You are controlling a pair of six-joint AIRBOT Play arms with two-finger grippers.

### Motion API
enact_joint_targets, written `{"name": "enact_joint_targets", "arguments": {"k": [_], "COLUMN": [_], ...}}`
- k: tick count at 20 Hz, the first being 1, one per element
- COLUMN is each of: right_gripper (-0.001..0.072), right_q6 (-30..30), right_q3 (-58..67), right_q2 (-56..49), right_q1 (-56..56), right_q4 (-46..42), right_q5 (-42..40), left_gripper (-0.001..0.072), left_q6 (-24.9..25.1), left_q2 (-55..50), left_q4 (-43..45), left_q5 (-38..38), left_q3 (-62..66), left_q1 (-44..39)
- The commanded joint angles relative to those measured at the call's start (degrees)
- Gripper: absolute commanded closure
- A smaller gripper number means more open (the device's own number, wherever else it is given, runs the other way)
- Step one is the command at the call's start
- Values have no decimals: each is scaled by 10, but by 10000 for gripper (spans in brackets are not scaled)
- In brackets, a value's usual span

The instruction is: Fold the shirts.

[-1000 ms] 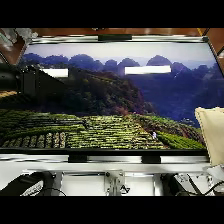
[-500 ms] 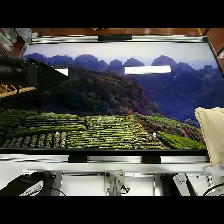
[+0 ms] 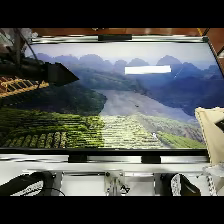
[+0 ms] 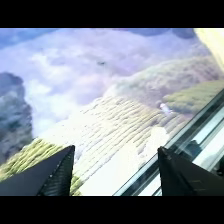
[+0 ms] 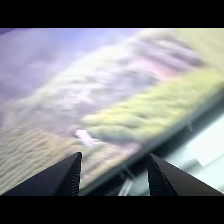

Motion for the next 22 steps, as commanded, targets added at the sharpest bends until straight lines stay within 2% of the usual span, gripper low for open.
{"name": "enact_joint_targets", "arguments": {"k": [1,2,5,7,12,22], "right_gripper": [175,175,175,175,175,175], "right_q6": [52,63,73,91,85,86], "right_q3": [-52,-52,-51,-46,-30,-30], "right_q2": [-9,-28,-103,-155,-202,-202], "right_q1": [200,253,396,454,503,503], "right_q4": [43,34,-17,-77,-171,-171], "right_q5": [-187,-239,-368,-376,-309,-350], "left_gripper": [107,107,107,108,106,105], "left_q6": [-36,-65,-109,-137,-152,-158], "left_q2": [-50,-62,-88,-105,-142,-143], "left_q4": [98,150,287,338,351,349], "left_q5": [-38,-58,-94,-92,-73,-61], "left_q3": [0,0,0,0,-23,-38], "left_q1": [-5,-14,-61,-99,-157,-164]}}
